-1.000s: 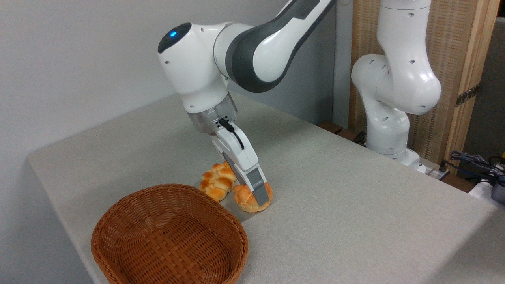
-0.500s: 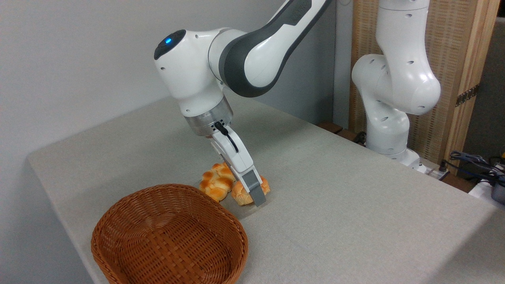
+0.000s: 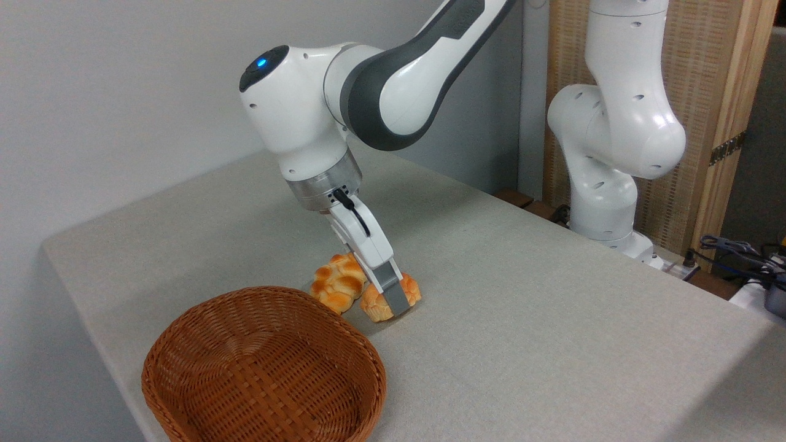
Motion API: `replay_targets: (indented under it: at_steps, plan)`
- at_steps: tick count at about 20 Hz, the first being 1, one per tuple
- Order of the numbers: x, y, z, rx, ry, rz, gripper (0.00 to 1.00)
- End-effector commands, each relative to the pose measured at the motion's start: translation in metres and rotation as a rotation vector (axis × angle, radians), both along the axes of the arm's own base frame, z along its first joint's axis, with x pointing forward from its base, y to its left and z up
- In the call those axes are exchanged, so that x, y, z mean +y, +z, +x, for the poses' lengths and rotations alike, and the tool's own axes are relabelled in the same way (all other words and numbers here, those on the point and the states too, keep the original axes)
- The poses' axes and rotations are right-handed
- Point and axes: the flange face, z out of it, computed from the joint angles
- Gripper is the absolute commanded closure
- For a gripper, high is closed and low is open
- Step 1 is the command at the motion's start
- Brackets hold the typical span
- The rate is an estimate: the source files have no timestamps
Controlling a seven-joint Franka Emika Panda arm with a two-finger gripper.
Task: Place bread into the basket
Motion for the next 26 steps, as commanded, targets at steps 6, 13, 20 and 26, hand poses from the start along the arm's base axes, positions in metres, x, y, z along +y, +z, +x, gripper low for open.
replay_targets:
  at_steps: [6, 13, 20, 26]
  plan:
    - [-0.022, 0.037, -0.002, -0.036, -0.033, -0.055, 0.57]
    - [-0.03, 0.089, 0.009, -0.118, -0.015, -0.119, 0.57]
    - [-0.021, 0.114, 0.048, -0.397, 0.018, -0.165, 0.55]
    - [-0.018, 0.103, 0.078, -0.548, 0.155, -0.245, 0.0]
